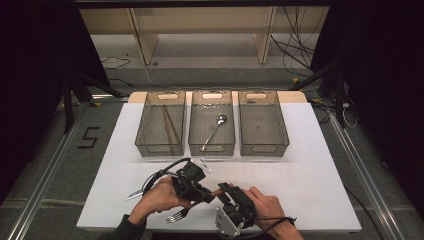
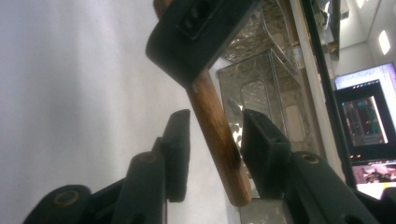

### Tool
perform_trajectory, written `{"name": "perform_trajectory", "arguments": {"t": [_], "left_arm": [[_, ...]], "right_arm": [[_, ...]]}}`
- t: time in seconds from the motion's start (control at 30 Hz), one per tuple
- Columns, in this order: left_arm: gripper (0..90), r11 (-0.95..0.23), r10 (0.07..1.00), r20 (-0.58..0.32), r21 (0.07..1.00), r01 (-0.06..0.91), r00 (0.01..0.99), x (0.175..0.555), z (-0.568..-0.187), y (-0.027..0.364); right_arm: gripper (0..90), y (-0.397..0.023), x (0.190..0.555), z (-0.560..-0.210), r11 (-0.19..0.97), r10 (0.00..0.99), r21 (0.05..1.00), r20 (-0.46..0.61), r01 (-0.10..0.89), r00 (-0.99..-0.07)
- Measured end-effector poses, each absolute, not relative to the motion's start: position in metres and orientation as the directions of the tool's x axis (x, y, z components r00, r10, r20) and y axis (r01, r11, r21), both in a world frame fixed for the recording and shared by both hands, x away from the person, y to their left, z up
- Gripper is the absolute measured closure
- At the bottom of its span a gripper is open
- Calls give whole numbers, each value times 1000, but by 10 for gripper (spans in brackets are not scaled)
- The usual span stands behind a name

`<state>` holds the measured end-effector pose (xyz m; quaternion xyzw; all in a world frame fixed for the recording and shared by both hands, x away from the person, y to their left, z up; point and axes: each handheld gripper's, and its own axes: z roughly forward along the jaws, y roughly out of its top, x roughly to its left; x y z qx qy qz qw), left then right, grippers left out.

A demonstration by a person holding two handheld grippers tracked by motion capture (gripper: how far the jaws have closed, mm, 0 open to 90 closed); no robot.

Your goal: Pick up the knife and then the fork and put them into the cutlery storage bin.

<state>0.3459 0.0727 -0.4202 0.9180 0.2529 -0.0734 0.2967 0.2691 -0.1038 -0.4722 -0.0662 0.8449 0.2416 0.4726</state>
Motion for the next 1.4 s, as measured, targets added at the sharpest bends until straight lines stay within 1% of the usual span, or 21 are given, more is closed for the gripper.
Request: {"name": "perform_trajectory", "arguments": {"t": [0.3,0.37,0.4,0.47,0.57,0.6,0.7,0.73,0.77,0.87,0.93,1.03,1.1,1.23,1.4], "left_arm": [[765,-698,422,-292,499,513,858,345,-421,71],[764,-702,419,-293,496,511,859,345,-422,71],[763,-700,420,-298,495,515,857,345,-422,71],[758,-697,421,-306,493,520,854,346,-422,71],[734,-695,425,-301,495,521,853,346,-419,74],[697,-675,440,-308,506,537,843,345,-418,75],[652,-665,449,-297,519,537,843,348,-413,83],[618,-656,458,-294,525,542,839,349,-411,86],[581,-640,473,-287,537,549,833,350,-408,91],[534,-602,509,-279,561,568,815,355,-402,104],[480,-580,519,-285,575,578,805,357,-399,111],[435,-548,538,-283,598,585,794,359,-393,122],[411,-518,562,-281,615,595,778,361,-390,130],[343,-447,611,-270,658,606,744,366,-385,149],[290,-386,656,-252,698,603,712,371,-384,164]], "right_arm": [[729,-102,265,-475,884,77,294,-857,-362,-509],[748,-102,265,-476,887,30,246,-875,-391,-483],[756,-101,264,-478,890,33,244,-877,-385,-479],[777,-101,262,-479,894,-1,205,-888,-399,-459],[808,-101,262,-479,889,-26,191,-887,-417,-461],[808,-101,262,-480,890,-27,188,-888,-416,-459],[809,-103,263,-481,895,-15,198,-882,-399,-472],[809,-103,263,-480,897,-21,189,-884,-399,-467],[810,-104,263,-480,896,-10,201,-882,-395,-472],[810,-108,266,-478,905,-14,191,-879,-379,-477],[810,-111,269,-478,914,-9,188,-876,-359,-483],[810,-116,273,-477,921,0,192,-871,-339,-491],[810,-120,276,-476,926,29,213,-864,-313,-503],[810,-131,284,-473,937,43,212,-859,-279,-510],[810,-147,295,-466,946,85,233,-848,-224,-524]]}}
